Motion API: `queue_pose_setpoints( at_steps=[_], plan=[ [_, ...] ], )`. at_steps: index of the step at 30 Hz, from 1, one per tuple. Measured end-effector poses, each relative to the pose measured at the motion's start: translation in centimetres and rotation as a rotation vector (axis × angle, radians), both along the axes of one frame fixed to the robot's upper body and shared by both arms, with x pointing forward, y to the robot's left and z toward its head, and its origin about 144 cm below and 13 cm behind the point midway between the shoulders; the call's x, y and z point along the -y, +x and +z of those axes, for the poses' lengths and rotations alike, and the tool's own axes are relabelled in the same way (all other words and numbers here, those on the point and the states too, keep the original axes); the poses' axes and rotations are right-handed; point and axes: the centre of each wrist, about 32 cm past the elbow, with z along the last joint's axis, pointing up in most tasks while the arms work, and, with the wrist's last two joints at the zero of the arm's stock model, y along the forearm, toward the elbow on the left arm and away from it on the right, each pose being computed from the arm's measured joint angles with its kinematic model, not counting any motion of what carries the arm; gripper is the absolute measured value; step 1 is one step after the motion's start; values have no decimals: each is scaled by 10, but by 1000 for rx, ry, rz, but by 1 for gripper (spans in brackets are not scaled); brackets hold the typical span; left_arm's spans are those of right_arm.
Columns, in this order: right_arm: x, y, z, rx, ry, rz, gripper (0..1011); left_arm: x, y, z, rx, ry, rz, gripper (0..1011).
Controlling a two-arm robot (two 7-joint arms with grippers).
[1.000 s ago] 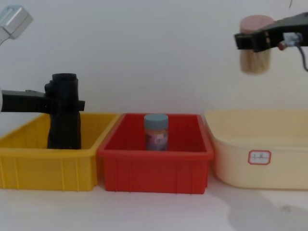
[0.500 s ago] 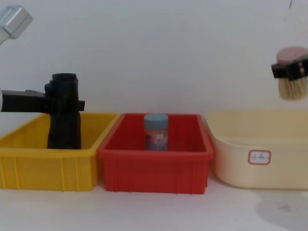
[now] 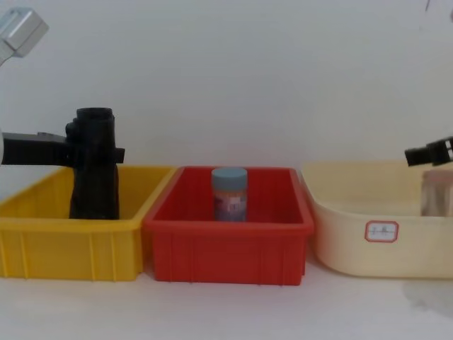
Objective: Pick up the garbage bag with the one hand and transfer it to the other hand.
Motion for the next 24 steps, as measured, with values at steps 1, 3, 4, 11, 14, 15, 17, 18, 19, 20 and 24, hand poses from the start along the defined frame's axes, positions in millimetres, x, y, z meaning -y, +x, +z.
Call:
queue_pose_setpoints(
  at_steps=[1,3,4,11,14,15,17,18,19,20,24],
  plan=[
    [1,1,-1,-6,3,0,875,0,0,0,0,0,0,371],
    [3,5,-3,-22,11,-2,922,0,0,0,0,0,0,371],
    [4,7,-4,-31,16,-2,958,0,0,0,0,0,0,371],
    [8,12,-8,-58,31,-5,1000,0,0,0,0,0,0,371],
    [10,14,-9,-67,36,-6,999,0,0,0,0,0,0,371],
    [10,15,-10,-68,38,-6,1000,0,0,0,0,0,0,371],
    [11,16,-10,-74,41,-7,1000,0,0,0,0,0,0,371],
    [11,16,-11,-76,41,-7,999,0,0,0,0,0,0,371],
    [11,17,-11,-78,43,-7,999,0,0,0,0,0,0,371],
    [11,17,-11,-80,44,-7,1000,0,0,0,1,1,-1,371],
    [12,18,-12,-85,47,-8,1000,0,-1,4,11,6,-4,374]
  ],
)
